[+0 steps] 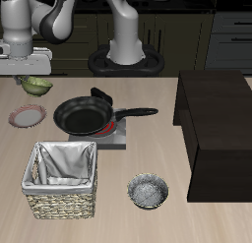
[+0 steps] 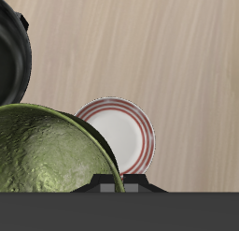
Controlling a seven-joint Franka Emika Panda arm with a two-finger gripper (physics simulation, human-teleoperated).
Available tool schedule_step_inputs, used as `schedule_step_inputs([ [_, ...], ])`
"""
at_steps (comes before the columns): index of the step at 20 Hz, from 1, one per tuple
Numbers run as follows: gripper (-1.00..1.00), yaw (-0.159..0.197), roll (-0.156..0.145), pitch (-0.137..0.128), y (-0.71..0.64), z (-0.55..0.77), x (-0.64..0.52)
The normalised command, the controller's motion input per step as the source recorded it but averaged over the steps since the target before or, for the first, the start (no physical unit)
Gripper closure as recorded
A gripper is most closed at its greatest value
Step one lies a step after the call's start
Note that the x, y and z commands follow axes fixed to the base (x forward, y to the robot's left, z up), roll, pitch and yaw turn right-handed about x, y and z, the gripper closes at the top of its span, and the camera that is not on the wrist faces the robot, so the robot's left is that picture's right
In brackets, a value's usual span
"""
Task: Place the green bowl on the plate
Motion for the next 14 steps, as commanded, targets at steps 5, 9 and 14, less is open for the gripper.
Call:
schedule_step_inputs([
  [5,1.00,0.002,-0.021,0.036,0.00,-0.36,0.05],
  [9,1.00,0.021,-0.026,0.004,-0.08,-0.22,0.00],
  [14,1.00,0.010,-0.012,0.006,-0.03,-0.11,0.05],
])
